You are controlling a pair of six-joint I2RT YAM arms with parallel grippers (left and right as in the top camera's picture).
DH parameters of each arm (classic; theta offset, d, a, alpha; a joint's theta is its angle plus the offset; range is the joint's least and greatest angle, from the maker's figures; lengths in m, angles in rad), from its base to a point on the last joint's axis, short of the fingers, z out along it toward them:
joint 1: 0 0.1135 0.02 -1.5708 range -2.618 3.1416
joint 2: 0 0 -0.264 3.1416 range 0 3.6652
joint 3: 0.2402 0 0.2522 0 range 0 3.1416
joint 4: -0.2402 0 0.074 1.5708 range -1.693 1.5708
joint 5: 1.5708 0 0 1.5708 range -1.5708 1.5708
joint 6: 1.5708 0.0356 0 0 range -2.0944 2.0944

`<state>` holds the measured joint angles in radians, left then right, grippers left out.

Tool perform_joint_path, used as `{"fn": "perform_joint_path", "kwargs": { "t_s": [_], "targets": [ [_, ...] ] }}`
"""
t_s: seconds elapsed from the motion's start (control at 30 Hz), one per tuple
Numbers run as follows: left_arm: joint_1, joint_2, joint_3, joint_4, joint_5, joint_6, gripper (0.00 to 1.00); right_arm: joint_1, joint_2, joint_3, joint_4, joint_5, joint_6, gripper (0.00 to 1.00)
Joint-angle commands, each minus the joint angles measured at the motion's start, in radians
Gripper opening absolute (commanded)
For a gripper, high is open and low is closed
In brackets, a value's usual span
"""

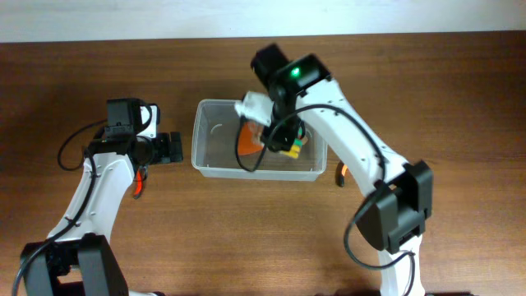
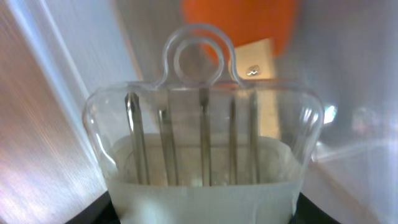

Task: Pack container
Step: 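Lift the marker pack with the right gripper and place it in the container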

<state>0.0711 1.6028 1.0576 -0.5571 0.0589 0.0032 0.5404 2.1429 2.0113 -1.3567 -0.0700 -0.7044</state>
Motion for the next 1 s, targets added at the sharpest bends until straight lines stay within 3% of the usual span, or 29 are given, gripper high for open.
{"fn": "perform_joint_path", "kwargs": {
  "t_s": [0.0,0.13,0.27,0.37,0.43,0.53,0.9,0.97],
  "targets": [
    [0.002,0.006,0.017,0.002,-0.003,0.012,0.99,0.000,0.006,-0.131,0.062,0.023,-0.229,0.25],
    [0.002,0.006,0.017,0.003,-0.003,0.012,0.99,-0.006,0.006,-0.252,0.187,0.022,-0.291,0.25],
    [0.002,0.006,0.017,0.003,-0.004,0.012,0.99,-0.004,0.006,-0.271,0.204,0.024,-0.284,0.51],
    [0.002,0.006,0.017,0.003,-0.003,0.012,0.99,-0.003,0.000,-0.243,0.201,0.082,-0.221,0.62],
    [0.002,0.006,0.017,0.003,-0.003,0.012,0.99,-0.003,-0.005,-0.196,0.181,0.162,-0.149,0.81],
    [0.002,0.006,0.017,0.003,-0.003,0.012,0.99,-0.004,-0.012,-0.091,0.114,0.233,-0.083,0.99],
    [0.002,0.006,0.017,0.003,-0.003,0.012,0.99,-0.014,-0.016,0.428,-0.155,0.240,0.176,0.99],
    [0.002,0.006,0.017,0.003,-0.003,0.012,0.99,-0.041,-0.016,0.499,-0.179,0.239,0.277,0.99]
  ]
}}
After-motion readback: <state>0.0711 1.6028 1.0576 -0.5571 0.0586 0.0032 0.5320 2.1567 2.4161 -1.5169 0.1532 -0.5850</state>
